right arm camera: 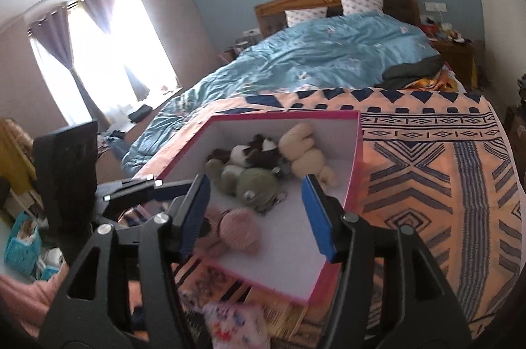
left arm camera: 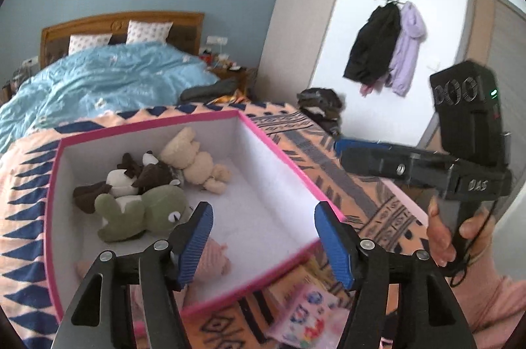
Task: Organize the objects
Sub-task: 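Lower the teddy bear into the pink box and open the left gripper, then grasp the pink satin drawstring pouch beside the box with the right gripper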
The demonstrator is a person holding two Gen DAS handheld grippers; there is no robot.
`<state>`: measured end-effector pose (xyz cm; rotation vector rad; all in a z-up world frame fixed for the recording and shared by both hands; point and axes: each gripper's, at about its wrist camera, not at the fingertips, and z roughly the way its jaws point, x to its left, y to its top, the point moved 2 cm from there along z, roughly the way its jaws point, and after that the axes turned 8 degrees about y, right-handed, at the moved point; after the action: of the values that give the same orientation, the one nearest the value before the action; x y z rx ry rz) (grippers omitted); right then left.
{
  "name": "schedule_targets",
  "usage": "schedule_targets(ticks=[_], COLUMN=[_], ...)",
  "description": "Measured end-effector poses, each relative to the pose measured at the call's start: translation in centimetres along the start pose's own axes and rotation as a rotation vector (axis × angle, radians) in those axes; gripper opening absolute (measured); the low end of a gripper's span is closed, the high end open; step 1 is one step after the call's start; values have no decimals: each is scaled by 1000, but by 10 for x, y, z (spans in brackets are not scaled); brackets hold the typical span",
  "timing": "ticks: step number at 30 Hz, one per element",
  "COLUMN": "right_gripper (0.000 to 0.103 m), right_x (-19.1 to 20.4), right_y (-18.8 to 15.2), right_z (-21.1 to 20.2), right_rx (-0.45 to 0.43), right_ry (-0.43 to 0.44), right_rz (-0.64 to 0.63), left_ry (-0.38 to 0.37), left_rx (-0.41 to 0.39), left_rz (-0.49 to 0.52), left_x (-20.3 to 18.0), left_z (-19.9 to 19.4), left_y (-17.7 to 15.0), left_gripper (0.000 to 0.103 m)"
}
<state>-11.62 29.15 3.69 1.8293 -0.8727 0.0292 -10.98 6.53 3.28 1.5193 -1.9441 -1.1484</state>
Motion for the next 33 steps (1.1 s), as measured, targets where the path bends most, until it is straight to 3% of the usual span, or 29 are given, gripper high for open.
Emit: schedule_targets(ticks=[3, 8, 13, 16, 23, 33], right_gripper=[61, 61, 61, 61, 60, 20], right_x=[9, 13, 4, 0, 1, 2], right_y=[-21, -66, -123, -147, -175, -183], right_z=[-10, -17, -10, -3, 20, 12], right_rx=[14, 76, 224, 298, 386, 353], right_ry=[21, 16, -16, -26, -61, -47], right_rz=[-6, 5, 48, 71, 43, 46], left_ry=[-4, -15, -22, -57, -72, -94], left_rx=[-17, 26, 97, 129, 174, 202], left_rz=[24, 74, 94, 53, 62, 60], left_x=[-11, -26, -37, -36, -48, -56], left_z=[-16, -17, -5, 2, 7, 7], left_y=[-14, -46, -75, -86, -102, -113], left_gripper=[68, 68, 68, 68, 68, 68])
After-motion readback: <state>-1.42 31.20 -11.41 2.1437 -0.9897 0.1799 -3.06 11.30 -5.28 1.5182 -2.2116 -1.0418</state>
